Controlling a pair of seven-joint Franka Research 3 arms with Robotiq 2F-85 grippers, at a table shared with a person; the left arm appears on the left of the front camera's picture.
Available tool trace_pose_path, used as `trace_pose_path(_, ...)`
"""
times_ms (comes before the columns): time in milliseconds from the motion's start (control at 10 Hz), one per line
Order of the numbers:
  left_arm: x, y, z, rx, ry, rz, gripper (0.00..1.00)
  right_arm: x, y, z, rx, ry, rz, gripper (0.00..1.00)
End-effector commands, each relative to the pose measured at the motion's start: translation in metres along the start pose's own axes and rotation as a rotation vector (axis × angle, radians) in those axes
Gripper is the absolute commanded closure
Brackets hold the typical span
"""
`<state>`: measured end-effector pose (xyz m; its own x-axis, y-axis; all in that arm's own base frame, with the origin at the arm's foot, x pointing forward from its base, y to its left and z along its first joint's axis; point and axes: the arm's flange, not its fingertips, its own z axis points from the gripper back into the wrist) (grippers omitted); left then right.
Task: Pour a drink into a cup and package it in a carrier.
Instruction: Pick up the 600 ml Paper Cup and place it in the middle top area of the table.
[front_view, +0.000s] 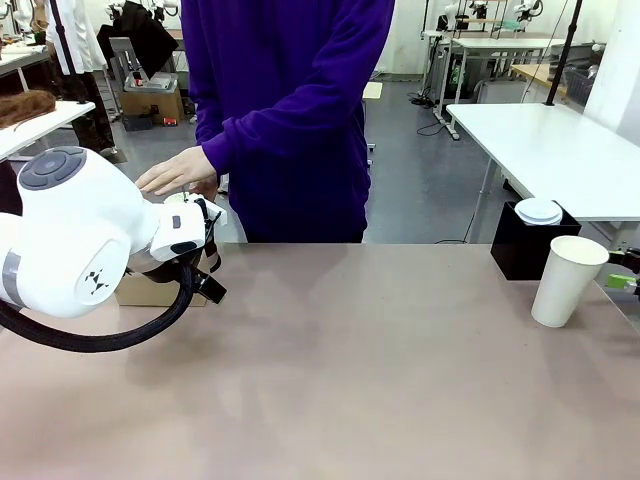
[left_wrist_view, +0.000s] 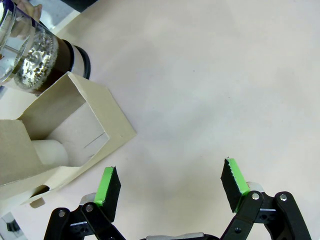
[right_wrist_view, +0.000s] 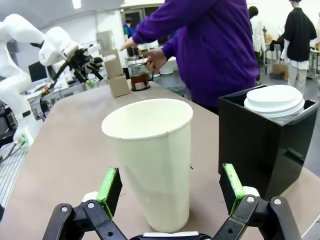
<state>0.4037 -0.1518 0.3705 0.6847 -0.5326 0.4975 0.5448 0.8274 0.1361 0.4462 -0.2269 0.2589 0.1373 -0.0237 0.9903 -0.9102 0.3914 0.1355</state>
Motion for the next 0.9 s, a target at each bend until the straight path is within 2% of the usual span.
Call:
trace_pose_path(0, 0.000, 0.000, 0.000, -0.001, -0.001, 0.000, 0.00, -0.005, 0.005, -0.010, -0.020, 0.002, 0.024, 0.00)
trace_pose_path(800, 0.000, 0.000, 0.000, -0.001, -0.001, 0.000, 0.00, -0.020, 0.013, -0.046, 0.017, -0.008, 0.001, 0.00)
